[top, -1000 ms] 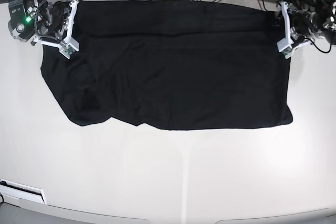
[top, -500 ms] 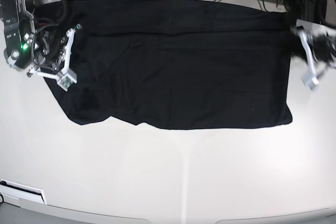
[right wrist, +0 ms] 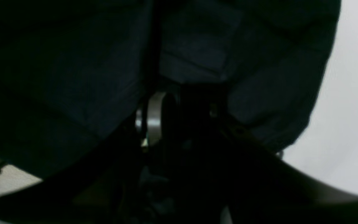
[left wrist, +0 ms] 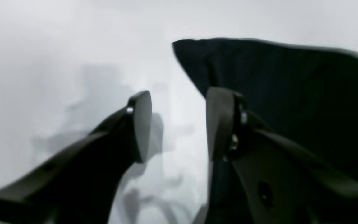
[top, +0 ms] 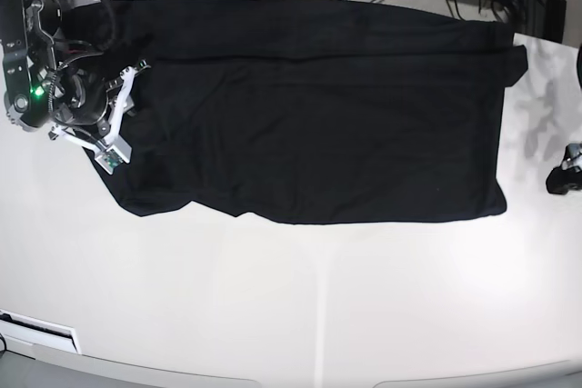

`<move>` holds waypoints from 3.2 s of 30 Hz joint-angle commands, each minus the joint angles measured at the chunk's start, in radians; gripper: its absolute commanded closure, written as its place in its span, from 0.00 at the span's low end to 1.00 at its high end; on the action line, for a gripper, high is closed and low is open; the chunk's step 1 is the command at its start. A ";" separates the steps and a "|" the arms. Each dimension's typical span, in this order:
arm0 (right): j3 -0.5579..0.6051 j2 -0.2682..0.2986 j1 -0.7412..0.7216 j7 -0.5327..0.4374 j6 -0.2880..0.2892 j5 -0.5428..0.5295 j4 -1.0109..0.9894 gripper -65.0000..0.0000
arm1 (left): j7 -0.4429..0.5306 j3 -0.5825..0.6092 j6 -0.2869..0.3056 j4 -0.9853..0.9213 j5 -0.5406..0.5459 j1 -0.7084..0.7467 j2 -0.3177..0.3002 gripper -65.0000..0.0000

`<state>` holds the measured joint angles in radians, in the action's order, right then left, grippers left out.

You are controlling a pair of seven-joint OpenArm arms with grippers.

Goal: Layout the t-shirt on the table in an organized manner, then fold the t-shirt properly
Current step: 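Release the shirt with the left gripper and move it to the shirt's hem corner, then grasp the hem corners with both grippers and lift them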

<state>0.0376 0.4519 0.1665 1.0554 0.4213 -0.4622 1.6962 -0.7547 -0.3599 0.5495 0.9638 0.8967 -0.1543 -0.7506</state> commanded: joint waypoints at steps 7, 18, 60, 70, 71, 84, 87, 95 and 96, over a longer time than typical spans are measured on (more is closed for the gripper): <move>-0.005 0.009 -0.012 -0.023 0.009 -0.021 0.018 0.70 | 0.141 -0.008 0.134 -0.383 -0.016 -0.213 0.045 0.55; -0.005 0.008 -0.011 -0.021 0.001 -0.021 0.018 0.70 | 0.383 -0.008 0.050 -0.474 -0.243 -0.262 0.233 0.55; -0.006 0.008 -0.067 -0.212 -0.135 0.125 0.018 0.65 | 0.038 -0.007 0.119 -0.315 0.003 -0.306 0.202 1.00; -0.059 0.008 -0.256 -0.270 -0.148 0.077 -0.281 0.45 | 0.013 -0.007 0.132 -0.315 -0.010 -0.299 0.202 1.00; -0.078 0.008 -0.286 -0.270 -0.120 0.046 -0.338 0.45 | 0.013 -0.007 0.132 -0.315 -0.010 -0.296 0.202 1.00; -0.235 -0.006 -0.543 -0.291 0.193 -0.182 -0.931 0.45 | 0.013 -0.007 0.132 -0.315 -0.023 -0.286 0.202 1.00; -0.235 -0.041 -0.543 -0.340 0.153 -0.103 -0.931 0.45 | 0.013 -0.007 0.132 -0.315 -0.024 -0.286 0.202 1.00; -0.235 -0.117 -0.543 -0.435 0.096 0.026 -0.931 0.45 | 0.001 -0.007 0.132 -0.315 -0.024 -0.286 0.202 1.00; -0.235 -0.117 -0.543 -0.443 0.094 0.026 -0.931 0.45 | 0.000 -0.007 0.132 -0.315 -0.024 -0.286 0.202 1.00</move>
<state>-0.1936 0.3210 -0.3542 0.6151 0.5152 -0.4366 0.7540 -0.7609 -0.3614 0.6704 0.6334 0.8528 -0.4152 -0.5285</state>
